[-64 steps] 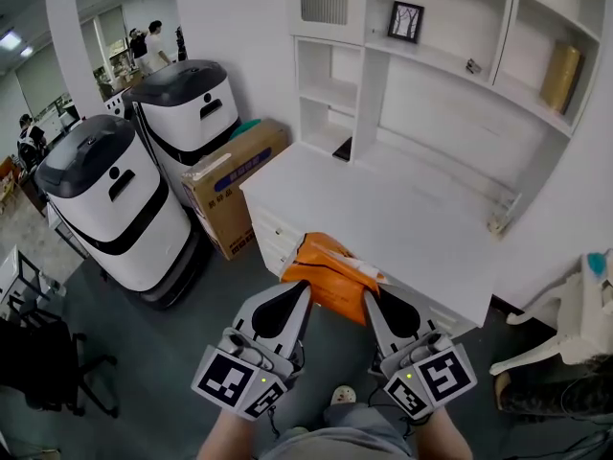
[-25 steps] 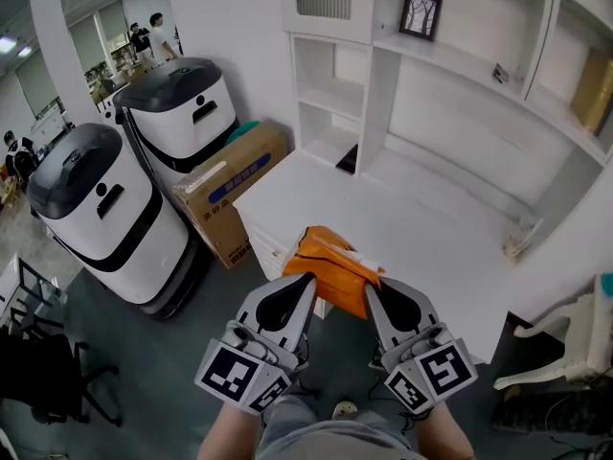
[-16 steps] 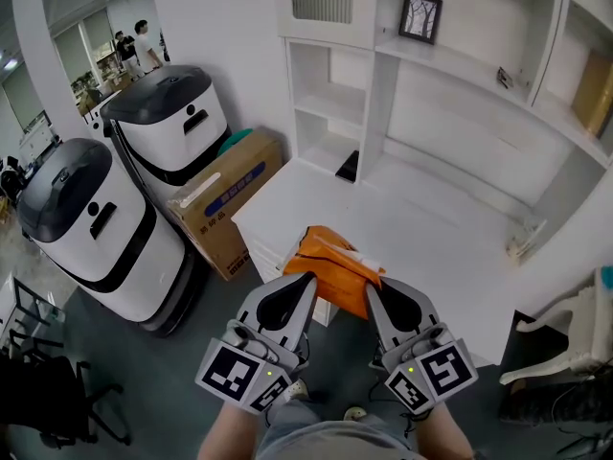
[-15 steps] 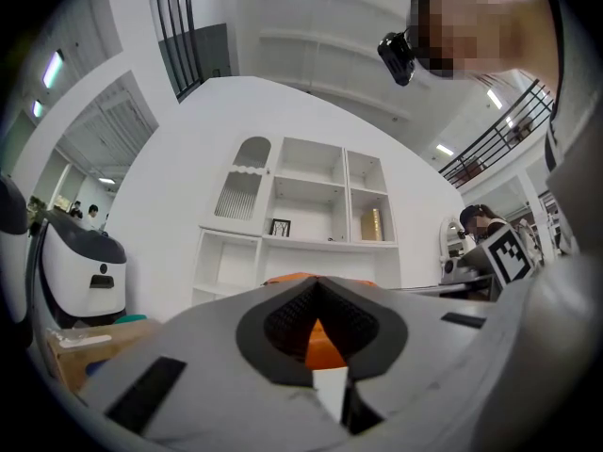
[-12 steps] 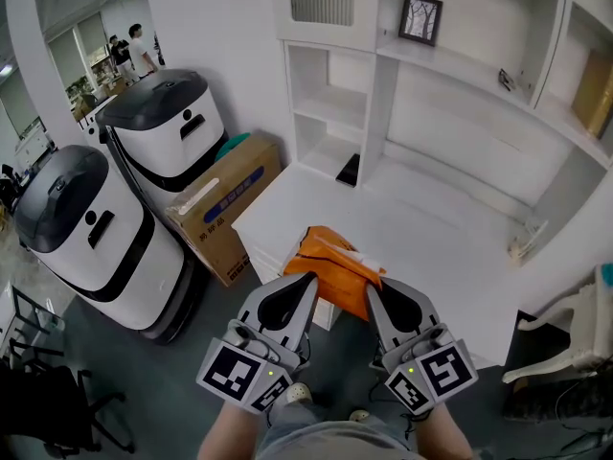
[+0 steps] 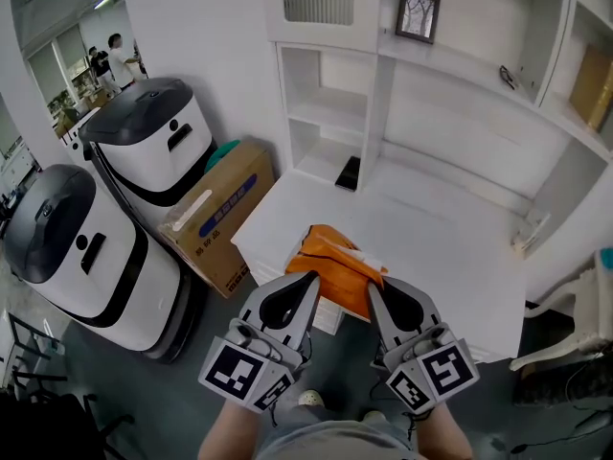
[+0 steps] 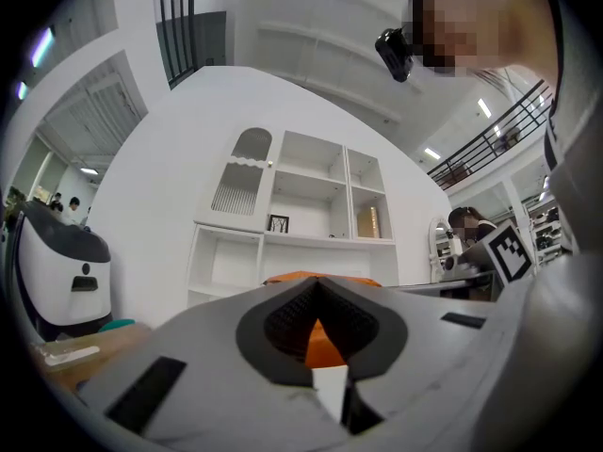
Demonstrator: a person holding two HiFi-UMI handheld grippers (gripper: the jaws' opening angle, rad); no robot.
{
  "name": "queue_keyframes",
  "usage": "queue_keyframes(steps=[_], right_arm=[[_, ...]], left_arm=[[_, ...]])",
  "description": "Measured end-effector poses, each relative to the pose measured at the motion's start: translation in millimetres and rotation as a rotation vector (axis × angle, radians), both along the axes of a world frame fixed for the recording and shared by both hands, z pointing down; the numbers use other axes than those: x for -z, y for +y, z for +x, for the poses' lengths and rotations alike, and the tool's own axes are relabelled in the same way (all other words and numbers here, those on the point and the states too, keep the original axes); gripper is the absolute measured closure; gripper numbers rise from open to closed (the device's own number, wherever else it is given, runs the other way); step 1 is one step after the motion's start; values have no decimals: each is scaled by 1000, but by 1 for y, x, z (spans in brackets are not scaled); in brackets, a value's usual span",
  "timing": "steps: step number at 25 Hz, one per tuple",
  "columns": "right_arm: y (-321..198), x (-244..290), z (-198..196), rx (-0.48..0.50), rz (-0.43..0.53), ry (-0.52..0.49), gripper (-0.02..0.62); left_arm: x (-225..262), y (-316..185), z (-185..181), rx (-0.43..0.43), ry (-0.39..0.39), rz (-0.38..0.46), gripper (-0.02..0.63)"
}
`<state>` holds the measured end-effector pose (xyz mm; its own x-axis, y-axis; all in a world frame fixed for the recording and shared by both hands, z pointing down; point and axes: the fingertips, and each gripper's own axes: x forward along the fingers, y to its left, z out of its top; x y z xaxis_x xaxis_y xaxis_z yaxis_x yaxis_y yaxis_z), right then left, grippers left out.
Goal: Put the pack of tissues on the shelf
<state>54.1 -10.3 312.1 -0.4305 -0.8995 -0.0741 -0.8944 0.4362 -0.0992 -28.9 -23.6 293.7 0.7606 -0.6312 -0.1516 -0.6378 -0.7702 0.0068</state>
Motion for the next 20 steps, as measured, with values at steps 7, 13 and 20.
queue_keyframes(steps=[7,13,20], right_arm=[[-12,-1,-19,-49,-2,-17,569],[-19,-6,-28,-76,-16,-13,569],[-39,-7,-27,-83,-30,-2,569]], left_arm=[[-2,-17,-17,-50,2,3,566],[-6,-26,-29,-71,17,-10,566],[-12,-46,-28,-79,26,-36,566]])
